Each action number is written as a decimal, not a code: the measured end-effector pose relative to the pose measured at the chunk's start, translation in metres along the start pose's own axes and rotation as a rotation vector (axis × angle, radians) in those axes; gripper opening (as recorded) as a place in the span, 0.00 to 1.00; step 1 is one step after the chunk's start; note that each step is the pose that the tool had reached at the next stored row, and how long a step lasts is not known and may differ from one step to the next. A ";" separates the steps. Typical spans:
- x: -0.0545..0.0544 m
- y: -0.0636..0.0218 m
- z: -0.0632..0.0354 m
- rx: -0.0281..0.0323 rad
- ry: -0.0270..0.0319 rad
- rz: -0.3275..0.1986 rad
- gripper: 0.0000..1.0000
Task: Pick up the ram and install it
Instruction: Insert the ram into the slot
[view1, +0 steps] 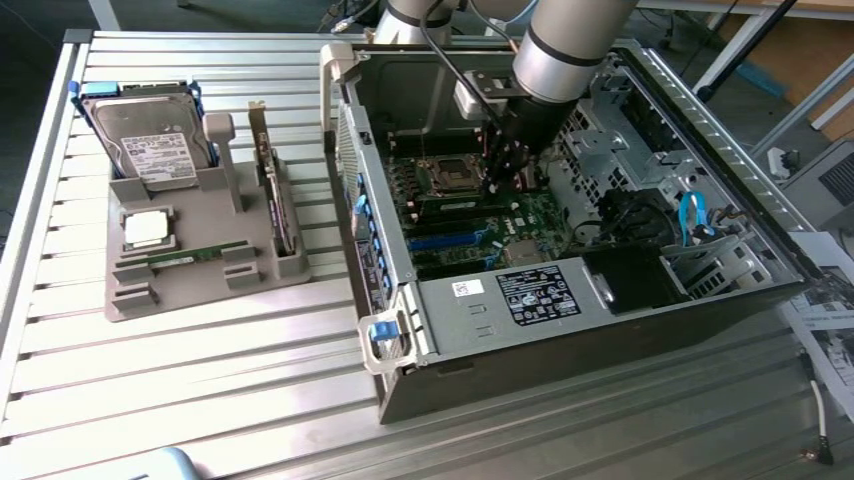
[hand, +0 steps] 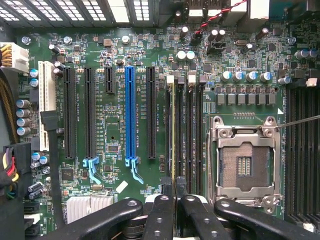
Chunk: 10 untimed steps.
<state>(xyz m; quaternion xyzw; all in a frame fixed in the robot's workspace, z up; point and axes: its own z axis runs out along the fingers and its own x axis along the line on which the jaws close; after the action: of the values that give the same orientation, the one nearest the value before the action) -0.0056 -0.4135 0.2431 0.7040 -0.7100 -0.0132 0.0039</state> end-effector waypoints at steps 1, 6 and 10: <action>0.000 0.0000 0.0000 0.0000 0.0000 0.000 0.12; 0.000 0.0000 0.0001 0.0003 0.0000 0.003 0.12; 0.000 0.0005 0.0010 0.0021 -0.0001 0.003 0.12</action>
<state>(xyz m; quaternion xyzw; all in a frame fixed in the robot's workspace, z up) -0.0062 -0.4139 0.2421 0.7031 -0.7110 -0.0125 0.0032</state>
